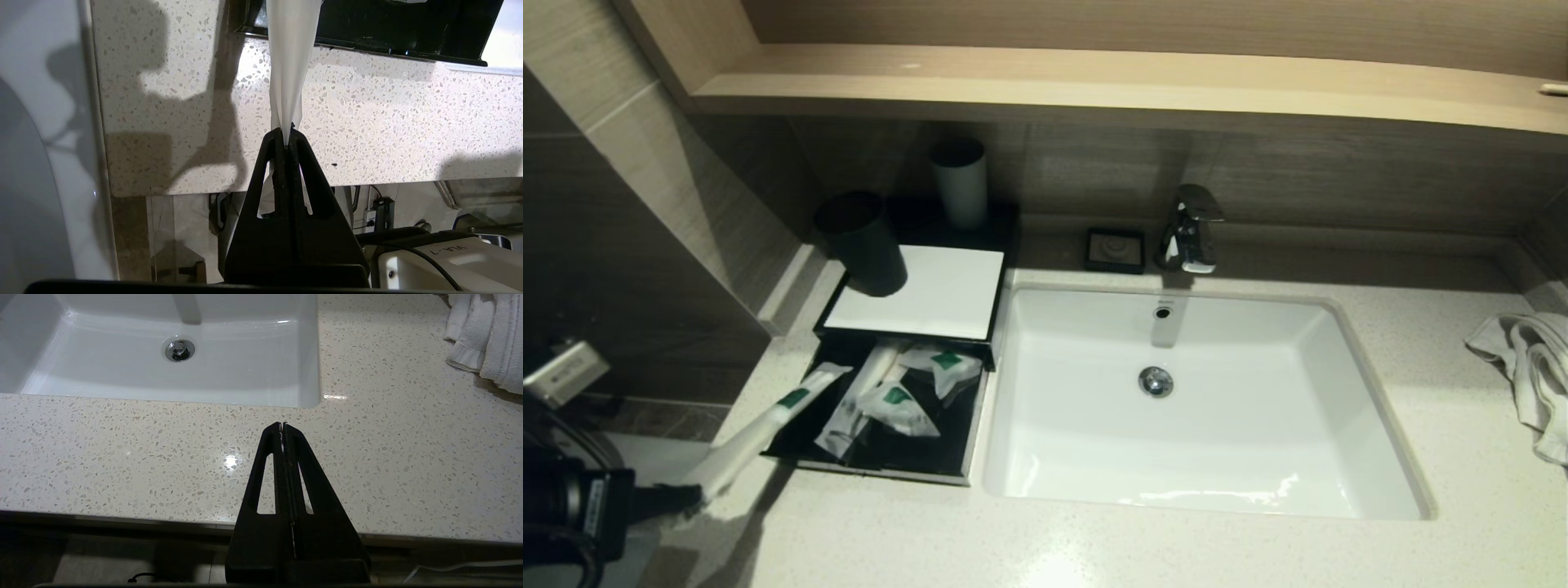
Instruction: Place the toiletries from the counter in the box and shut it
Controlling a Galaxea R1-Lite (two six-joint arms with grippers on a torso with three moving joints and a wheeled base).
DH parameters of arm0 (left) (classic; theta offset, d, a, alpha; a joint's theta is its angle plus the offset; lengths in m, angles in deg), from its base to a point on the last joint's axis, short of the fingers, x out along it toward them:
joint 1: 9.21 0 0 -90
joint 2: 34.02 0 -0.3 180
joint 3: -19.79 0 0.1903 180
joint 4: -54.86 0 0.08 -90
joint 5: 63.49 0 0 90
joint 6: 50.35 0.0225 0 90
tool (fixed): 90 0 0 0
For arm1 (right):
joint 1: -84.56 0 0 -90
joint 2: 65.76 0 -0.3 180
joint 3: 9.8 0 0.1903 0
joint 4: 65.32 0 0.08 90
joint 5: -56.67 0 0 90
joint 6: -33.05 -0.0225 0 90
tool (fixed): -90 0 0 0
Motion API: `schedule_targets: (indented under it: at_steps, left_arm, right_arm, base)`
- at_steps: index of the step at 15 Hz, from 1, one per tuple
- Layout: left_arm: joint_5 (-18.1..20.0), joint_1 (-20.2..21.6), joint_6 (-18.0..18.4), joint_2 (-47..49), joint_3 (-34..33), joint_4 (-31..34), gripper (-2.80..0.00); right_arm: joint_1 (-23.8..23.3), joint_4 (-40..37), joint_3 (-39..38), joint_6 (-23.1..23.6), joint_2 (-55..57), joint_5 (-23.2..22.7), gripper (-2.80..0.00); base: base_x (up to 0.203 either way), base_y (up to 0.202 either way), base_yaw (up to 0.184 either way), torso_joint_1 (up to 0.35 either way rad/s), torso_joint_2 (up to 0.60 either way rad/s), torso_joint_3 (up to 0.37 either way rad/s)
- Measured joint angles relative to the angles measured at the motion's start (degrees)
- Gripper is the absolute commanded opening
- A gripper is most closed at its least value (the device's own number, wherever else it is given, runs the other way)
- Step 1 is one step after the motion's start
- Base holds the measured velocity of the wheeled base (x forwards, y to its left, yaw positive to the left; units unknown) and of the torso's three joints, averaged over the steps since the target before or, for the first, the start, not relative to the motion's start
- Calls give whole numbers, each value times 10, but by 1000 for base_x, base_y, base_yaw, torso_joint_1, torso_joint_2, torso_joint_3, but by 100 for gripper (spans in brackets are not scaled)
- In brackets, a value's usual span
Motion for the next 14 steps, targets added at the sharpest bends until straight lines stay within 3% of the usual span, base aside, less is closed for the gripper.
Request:
schedule_targets:
  at_steps: [4,14]
  left_arm:
    - [-5,-27,-32,36,2,-50,-280]
    - [-9,-52,-55,104,15,-115,-280]
  right_arm:
    - [0,0,0,0,0,0,-280]
    - [0,0,0,0,0,0,-280]
  base:
    - [0,0,0,0,0,0]
    - [0,0,0,0,0,0]
